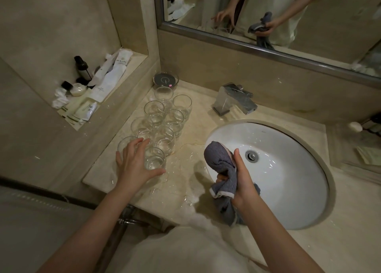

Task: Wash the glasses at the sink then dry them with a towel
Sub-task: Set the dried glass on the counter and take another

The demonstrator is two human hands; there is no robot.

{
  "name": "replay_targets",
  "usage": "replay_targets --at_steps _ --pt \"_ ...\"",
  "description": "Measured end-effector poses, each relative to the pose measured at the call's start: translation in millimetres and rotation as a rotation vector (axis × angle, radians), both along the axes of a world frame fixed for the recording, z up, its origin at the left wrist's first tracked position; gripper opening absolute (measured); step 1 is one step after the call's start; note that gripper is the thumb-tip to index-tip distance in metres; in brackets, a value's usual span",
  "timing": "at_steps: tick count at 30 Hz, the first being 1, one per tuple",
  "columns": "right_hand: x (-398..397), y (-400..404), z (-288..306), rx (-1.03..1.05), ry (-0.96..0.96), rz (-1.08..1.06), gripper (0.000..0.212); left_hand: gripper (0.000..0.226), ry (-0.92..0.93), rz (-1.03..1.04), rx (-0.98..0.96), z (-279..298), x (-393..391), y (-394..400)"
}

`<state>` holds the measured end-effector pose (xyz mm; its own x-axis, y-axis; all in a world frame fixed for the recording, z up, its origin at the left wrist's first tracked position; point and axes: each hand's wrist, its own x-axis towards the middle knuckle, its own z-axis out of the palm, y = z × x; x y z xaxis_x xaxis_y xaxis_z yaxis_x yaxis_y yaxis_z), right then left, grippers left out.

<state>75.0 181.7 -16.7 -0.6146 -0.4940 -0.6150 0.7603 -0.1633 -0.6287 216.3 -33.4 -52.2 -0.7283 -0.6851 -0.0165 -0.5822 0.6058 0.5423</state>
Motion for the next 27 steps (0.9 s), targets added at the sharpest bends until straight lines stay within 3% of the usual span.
replay_targets --at_steps 3,7,13,17,20,27 --pt "-4 11 -3 -0.011 -0.024 -0.073 0.035 0.078 0.161 -0.068 0.0 17 -16 11" --pt "-9 44 -5 -0.034 -0.066 -0.203 0.033 0.051 0.234 -0.238 0.213 40 -60 45" --pt "-11 123 -11 -0.138 -0.258 -0.359 0.077 0.049 0.172 -0.524 0.33 62 -153 135" --pt "-18 180 -10 -0.183 -0.241 -0.617 0.056 0.045 0.131 -0.74 0.384 74 -209 219" --pt "-25 217 -12 -0.162 -0.242 -0.772 0.055 0.047 0.062 -0.891 0.386 75 -244 288" --pt "-55 288 -32 -0.135 -0.223 -0.924 0.047 0.057 -0.068 -1.116 0.408 59 -308 434"
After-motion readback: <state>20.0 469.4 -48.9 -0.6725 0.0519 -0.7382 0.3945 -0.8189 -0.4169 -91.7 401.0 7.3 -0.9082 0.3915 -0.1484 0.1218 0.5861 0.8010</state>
